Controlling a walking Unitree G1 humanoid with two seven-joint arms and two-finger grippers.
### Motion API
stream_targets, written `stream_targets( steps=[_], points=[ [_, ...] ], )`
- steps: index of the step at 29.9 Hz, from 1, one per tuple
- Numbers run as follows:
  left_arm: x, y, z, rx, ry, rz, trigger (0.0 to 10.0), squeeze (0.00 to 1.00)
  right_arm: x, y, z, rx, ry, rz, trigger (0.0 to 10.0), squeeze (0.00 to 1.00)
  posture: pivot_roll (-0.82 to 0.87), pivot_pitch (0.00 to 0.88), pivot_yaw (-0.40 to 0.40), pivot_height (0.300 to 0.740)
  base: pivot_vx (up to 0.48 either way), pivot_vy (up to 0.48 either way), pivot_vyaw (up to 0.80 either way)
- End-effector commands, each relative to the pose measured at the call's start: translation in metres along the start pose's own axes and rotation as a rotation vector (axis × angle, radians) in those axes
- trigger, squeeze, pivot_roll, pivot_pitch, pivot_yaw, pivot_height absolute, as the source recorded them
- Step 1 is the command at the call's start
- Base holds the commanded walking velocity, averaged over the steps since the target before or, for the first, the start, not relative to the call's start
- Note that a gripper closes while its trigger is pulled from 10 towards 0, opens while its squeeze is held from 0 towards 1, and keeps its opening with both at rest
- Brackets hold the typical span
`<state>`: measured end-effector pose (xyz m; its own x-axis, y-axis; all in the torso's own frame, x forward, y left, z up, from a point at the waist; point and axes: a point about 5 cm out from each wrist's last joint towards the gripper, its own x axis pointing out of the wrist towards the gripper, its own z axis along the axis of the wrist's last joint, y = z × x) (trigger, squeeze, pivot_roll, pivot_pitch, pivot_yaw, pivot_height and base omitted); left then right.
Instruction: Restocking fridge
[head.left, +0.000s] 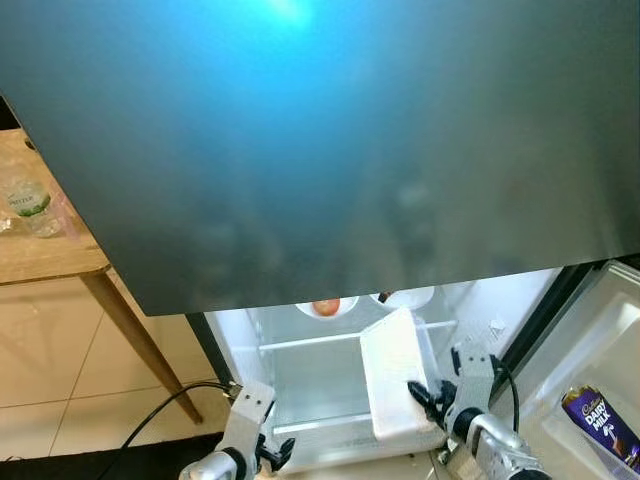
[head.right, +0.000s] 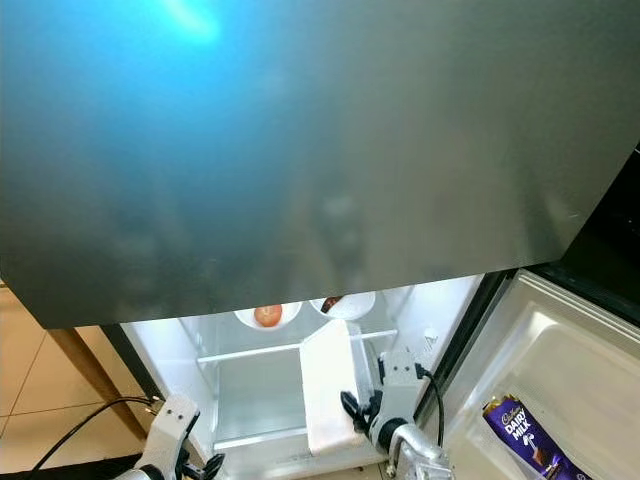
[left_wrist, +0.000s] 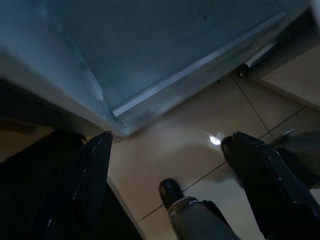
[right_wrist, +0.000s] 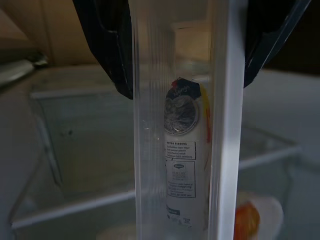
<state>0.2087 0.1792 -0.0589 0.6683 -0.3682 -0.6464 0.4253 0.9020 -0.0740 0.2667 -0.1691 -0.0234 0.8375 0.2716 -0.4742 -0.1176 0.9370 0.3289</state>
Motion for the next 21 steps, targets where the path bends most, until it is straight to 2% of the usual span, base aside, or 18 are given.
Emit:
stream_targets(
  steps=[1, 7, 21],
  points=[
    [-0.004, 0.006, -0.003, 0.01, 0.006, 0.018, 10.0, 0.0, 0.003, 0.003, 0.006, 0.038, -0.028, 0.018, 10.0, 0.0, -0.06, 0.021, 0.019, 0.706, 0.0, 0.0, 0.0],
    [-0.005, 0.003, -0.008, 0.006, 0.015, 0.021, 10.0, 0.0, 0.004, 0.003, 0.01, 0.057, -0.043, 0.016, 10.0, 0.0, -0.06, 0.018, 0.019, 0.671, 0.0, 0.0, 0.0],
    [-0.007, 0.001, -0.015, 0.007, 0.04, 0.023, 10.0, 0.0, 0.006, 0.005, 0.014, 0.099, -0.053, 0.037, 10.0, 0.0, -0.06, 0.009, 0.02, 0.631, 0.0, 0.0, 0.0]
  ],
)
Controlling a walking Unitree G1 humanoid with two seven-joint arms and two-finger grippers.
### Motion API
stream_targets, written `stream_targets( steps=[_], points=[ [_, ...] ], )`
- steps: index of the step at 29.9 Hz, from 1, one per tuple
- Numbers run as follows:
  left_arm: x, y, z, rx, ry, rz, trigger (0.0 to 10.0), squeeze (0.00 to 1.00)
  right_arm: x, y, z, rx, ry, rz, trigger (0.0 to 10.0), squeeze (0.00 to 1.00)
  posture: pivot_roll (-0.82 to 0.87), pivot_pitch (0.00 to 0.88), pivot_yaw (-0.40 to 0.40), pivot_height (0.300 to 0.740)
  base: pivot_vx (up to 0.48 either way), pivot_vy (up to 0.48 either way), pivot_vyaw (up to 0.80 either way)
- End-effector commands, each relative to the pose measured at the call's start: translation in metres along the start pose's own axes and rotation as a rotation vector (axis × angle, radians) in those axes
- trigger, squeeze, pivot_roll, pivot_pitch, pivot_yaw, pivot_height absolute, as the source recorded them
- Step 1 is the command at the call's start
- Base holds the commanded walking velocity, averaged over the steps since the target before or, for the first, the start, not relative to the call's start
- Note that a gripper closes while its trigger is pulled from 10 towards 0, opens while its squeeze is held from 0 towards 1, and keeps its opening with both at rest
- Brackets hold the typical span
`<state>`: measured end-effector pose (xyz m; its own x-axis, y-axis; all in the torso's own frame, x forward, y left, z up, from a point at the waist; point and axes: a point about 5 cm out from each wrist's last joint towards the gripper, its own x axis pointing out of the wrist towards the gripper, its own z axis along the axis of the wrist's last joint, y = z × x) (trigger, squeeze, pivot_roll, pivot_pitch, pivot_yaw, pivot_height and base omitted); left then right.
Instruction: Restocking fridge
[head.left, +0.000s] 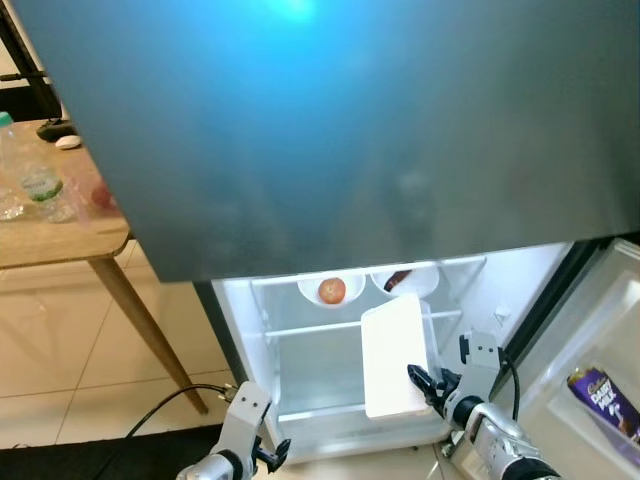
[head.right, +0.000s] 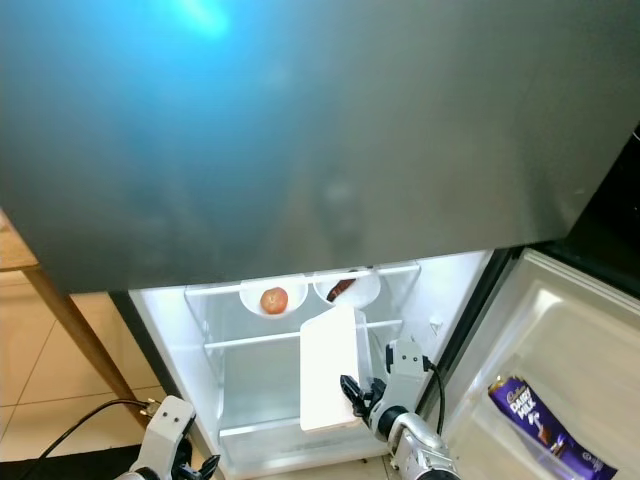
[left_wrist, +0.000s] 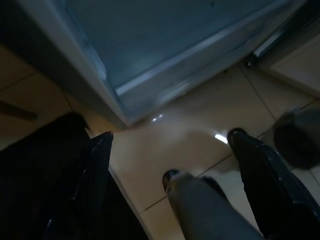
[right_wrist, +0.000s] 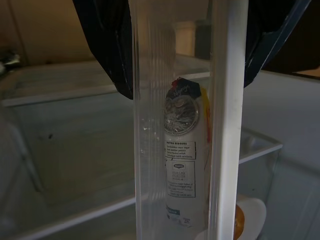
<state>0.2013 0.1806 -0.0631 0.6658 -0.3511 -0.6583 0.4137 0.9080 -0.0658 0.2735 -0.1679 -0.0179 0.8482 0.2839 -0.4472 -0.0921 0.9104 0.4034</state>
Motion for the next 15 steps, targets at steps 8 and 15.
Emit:
stream_targets(
  steps=[8, 15],
  points=[
    [-0.0036, -0.0014, -0.0101, 0.005, 0.032, 0.005, 10.0, 0.0, 0.0022, 0.0022, 0.007, 0.046, -0.032, 0.023, 10.0, 0.0, -0.06, 0.013, 0.016, 0.596, 0.0, 0.0, 0.0],
    [-0.0027, -0.0034, -0.0098, 0.003, 0.031, 0.001, 10.0, 0.0, 0.0019, 0.0018, 0.0108, 0.066, -0.064, 0.034, 10.0, 0.0, -0.06, 0.013, 0.015, 0.571, 0.0, 0.0, 0.0]
  ],
)
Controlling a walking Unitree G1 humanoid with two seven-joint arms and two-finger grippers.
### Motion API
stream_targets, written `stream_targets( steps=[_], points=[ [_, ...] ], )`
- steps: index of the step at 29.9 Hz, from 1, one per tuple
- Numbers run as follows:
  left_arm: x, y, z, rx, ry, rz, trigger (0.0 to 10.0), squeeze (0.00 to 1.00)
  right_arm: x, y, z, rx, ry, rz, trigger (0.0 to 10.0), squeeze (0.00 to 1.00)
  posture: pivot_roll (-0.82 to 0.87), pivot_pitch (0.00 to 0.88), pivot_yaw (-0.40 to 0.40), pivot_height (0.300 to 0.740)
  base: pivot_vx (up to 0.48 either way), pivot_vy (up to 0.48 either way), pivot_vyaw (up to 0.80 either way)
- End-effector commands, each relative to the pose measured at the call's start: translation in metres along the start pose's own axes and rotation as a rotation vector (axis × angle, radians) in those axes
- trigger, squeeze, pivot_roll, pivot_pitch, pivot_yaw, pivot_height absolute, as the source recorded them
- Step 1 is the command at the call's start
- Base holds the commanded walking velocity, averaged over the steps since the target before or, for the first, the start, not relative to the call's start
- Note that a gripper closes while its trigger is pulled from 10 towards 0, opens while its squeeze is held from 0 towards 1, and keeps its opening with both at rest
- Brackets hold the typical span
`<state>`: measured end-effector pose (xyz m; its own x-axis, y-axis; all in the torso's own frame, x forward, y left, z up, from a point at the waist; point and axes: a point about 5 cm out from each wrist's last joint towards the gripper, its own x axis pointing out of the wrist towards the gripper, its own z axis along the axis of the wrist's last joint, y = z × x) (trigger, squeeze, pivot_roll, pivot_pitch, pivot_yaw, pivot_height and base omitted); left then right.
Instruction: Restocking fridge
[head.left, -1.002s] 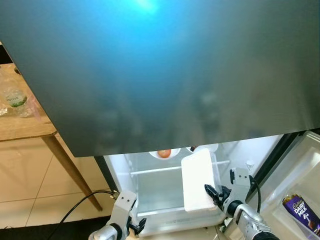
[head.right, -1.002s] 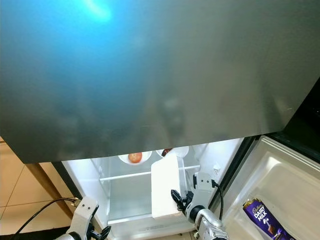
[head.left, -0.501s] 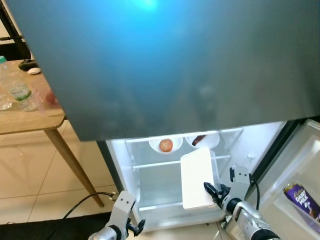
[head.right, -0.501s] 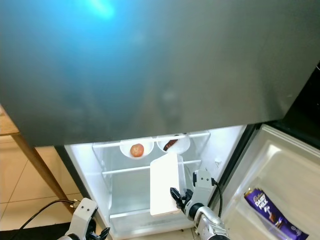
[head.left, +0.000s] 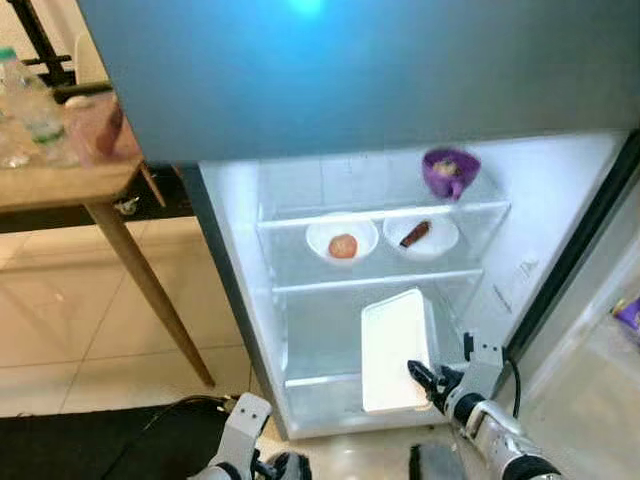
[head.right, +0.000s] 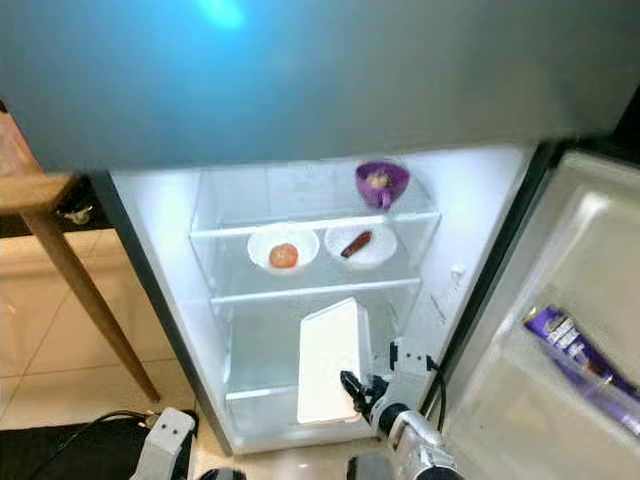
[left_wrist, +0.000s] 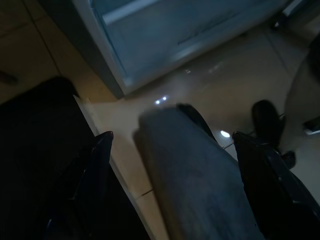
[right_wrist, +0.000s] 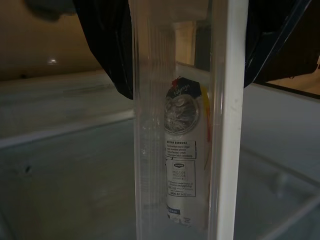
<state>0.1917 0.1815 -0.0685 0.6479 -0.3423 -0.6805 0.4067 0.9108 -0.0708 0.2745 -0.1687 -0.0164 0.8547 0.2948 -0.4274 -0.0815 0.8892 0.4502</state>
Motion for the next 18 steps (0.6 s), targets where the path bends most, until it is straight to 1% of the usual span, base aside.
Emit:
stream_targets(
  steps=[1, 7, 13, 18],
  points=[
    [0.0006, -0.001, 0.0006, 0.012, 0.001, -0.002, 10.0, 0.0, 0.0022, 0.0023, 0.0095, 0.023, -0.053, 0.02, 10.0, 0.0, -0.06, 0.014, 0.016, 0.571, 0.0, 0.0, 0.0],
    [0.0013, -0.0016, 0.0017, 0.017, -0.003, -0.005, 10.0, 0.0, 0.0029, 0.0034, 0.0112, 0.031, -0.057, 0.03, 10.0, 0.0, -0.06, 0.016, 0.016, 0.571, 0.0, 0.0, 0.0],
    [0.002, -0.0013, 0.0044, 0.026, -0.014, -0.002, 10.0, 0.0, 0.0056, 0.007, 0.0135, 0.072, -0.054, 0.049, 10.0, 0.0, -0.06, 0.018, 0.017, 0.541, 0.0, 0.0, 0.0],
    [0.0027, -0.0021, 0.0059, 0.034, -0.02, -0.003, 10.0, 0.0, 0.0074, 0.0099, 0.0169, 0.094, -0.067, 0.068, 10.0, 0.0, -0.06, 0.019, 0.017, 0.526, 0.0, 0.0, 0.0]
  ],
)
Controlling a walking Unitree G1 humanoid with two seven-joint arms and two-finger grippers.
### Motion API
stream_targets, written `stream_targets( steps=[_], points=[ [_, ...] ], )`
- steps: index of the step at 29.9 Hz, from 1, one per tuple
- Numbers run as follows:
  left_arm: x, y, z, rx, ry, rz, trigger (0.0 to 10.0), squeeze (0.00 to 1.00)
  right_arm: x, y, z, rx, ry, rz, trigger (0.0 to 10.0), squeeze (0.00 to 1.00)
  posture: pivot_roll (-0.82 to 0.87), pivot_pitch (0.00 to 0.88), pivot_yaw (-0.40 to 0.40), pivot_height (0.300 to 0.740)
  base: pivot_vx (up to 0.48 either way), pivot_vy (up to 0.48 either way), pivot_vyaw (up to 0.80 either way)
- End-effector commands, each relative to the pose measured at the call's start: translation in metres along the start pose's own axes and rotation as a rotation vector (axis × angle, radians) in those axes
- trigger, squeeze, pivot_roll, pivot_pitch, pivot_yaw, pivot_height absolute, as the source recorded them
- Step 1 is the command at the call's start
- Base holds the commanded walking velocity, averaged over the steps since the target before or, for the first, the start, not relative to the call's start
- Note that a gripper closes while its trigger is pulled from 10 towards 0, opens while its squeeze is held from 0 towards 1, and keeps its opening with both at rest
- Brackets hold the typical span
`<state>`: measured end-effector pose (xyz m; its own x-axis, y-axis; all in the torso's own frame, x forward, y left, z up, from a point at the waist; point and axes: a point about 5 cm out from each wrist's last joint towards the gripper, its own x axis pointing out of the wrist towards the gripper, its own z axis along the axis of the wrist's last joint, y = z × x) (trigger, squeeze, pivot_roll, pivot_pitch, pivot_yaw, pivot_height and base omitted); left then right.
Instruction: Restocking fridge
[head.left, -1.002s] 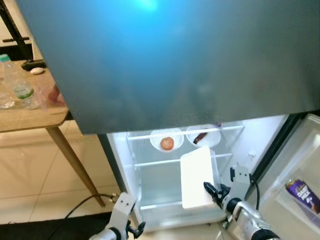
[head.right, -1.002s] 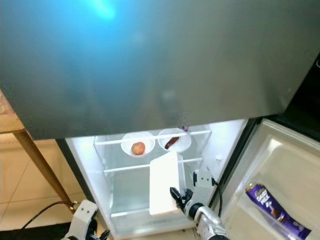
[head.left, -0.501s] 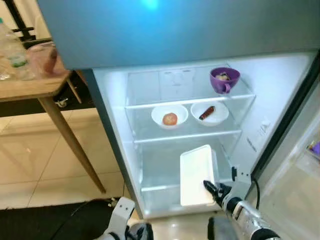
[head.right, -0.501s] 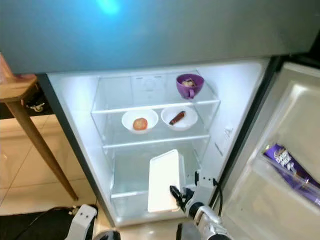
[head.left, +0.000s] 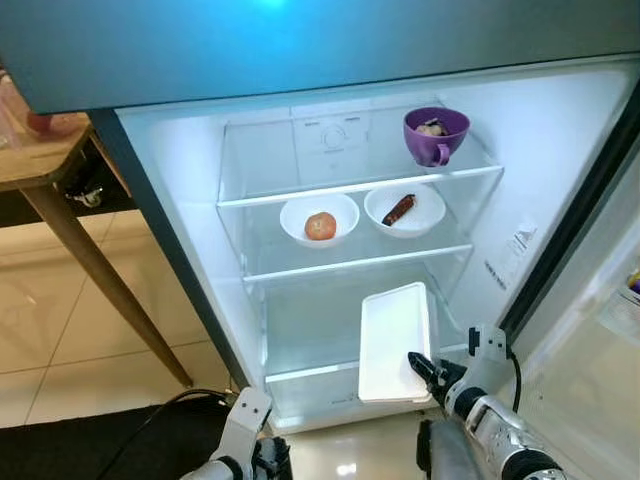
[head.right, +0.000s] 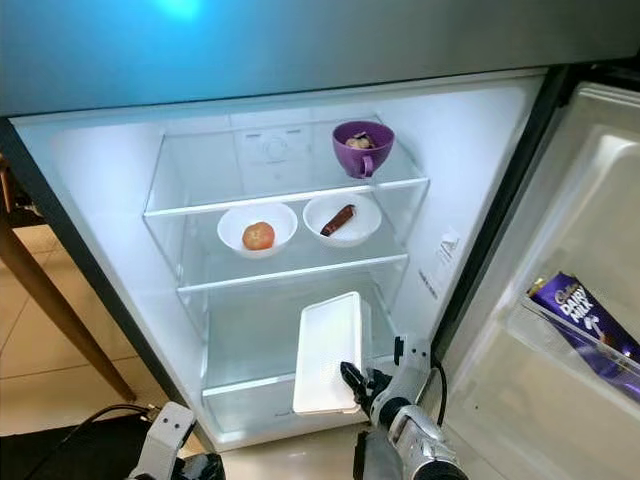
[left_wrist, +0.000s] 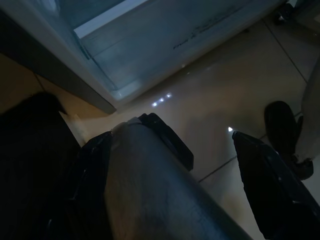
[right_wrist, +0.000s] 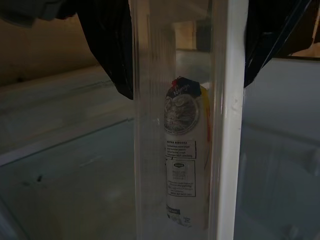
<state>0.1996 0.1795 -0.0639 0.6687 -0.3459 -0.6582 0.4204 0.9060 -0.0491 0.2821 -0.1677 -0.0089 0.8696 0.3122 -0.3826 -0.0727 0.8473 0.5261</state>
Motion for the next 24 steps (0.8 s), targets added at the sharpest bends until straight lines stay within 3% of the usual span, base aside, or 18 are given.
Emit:
stream_targets(
  steps=[1, 8, 16, 24],
  points=[
    [0.0, -0.003, -0.003, 0.011, 0.009, -0.007, 10.0, 0.0, 0.005, 0.008, 0.008, 0.022, -0.035, 0.04, 10.0, 0.0, -0.06, 0.019, 0.017, 0.521, 0.0, 0.0, 0.0],
    [0.001, -0.003, 0.0, 0.02, -0.002, -0.003, 10.0, 0.0, 0.011, 0.016, 0.012, 0.051, -0.041, 0.055, 10.0, 0.0, -0.06, 0.024, 0.016, 0.491, 0.0, 0.0, 0.0],
    [0.002, -0.001, 0.005, 0.034, -0.029, 0.006, 10.0, 0.0, 0.018, 0.022, 0.012, 0.012, 0.003, -0.013, 10.0, 0.0, -0.06, 0.029, 0.016, 0.451, 0.0, 0.0, 0.0],
    [0.004, 0.004, 0.018, 0.052, -0.076, 0.018, 10.0, 0.0, 0.023, 0.03, 0.017, 0.015, 0.001, 0.012, 10.0, 0.0, -0.06, 0.035, 0.009, 0.421, 0.0, 0.0, 0.0]
  ],
)
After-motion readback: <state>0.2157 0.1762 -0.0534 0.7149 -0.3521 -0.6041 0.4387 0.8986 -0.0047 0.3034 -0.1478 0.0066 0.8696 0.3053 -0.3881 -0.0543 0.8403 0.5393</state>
